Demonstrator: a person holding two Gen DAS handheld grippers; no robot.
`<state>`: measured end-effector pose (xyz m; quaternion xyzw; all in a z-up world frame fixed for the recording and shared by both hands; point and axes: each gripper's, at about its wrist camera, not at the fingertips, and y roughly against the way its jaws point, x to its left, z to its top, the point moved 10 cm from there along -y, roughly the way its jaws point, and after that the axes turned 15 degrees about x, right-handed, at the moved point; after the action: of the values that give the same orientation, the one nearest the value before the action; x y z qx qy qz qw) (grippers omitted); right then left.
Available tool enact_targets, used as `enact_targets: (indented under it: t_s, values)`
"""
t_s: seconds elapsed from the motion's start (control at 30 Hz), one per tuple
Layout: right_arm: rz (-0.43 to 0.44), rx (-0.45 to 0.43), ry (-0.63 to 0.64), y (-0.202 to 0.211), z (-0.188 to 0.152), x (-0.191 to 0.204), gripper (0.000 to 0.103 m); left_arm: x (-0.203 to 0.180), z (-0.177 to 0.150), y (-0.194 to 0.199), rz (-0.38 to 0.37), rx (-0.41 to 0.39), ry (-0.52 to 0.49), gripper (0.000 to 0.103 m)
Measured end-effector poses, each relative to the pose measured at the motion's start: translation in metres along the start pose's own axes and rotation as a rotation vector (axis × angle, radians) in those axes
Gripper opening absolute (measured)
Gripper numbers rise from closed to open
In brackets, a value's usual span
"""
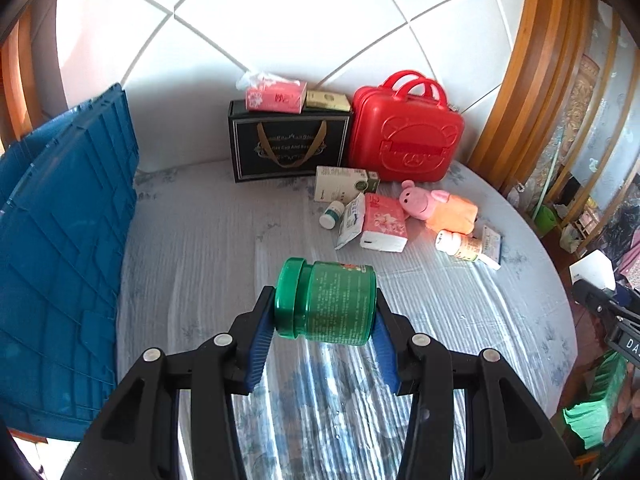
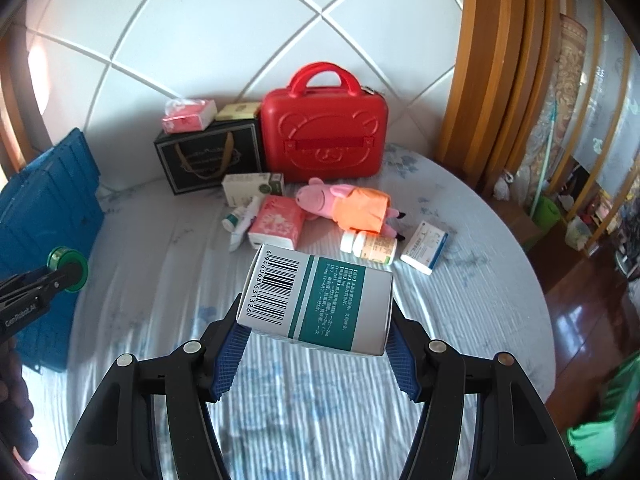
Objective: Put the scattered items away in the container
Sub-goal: 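Carry the green jar and medicine box with both tools over the blue bin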
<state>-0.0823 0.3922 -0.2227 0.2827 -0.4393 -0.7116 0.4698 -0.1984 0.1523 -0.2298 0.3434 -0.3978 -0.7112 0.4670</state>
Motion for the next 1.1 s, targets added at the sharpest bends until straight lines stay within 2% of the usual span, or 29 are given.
enact_targets:
  t_s: [0.2,0.47,0.8,1.1]
  values:
    - [0.0,-0.042,-0.034,0.049,-0.005,0.011,0.062,0.0,-0.004,0.047,-0.032,-0.043,-0.036,0.045]
    - [-0.007,-0.096,-0.043,0.095,-0.013,0.037,0.062,0.015,-0.01,0.087,-0.07,-0.087,-0.053,0.045]
    - [0.051,-0.137,0.05,0.114,-0.006,0.086,0.062,0.036,-0.018,0.111,-0.039,-0.108,-0.009,0.045]
    - [0.116,-0.13,0.138,0.103,0.01,0.102,0.063,0.052,-0.016,0.131,0.037,-0.123,0.044,0.045]
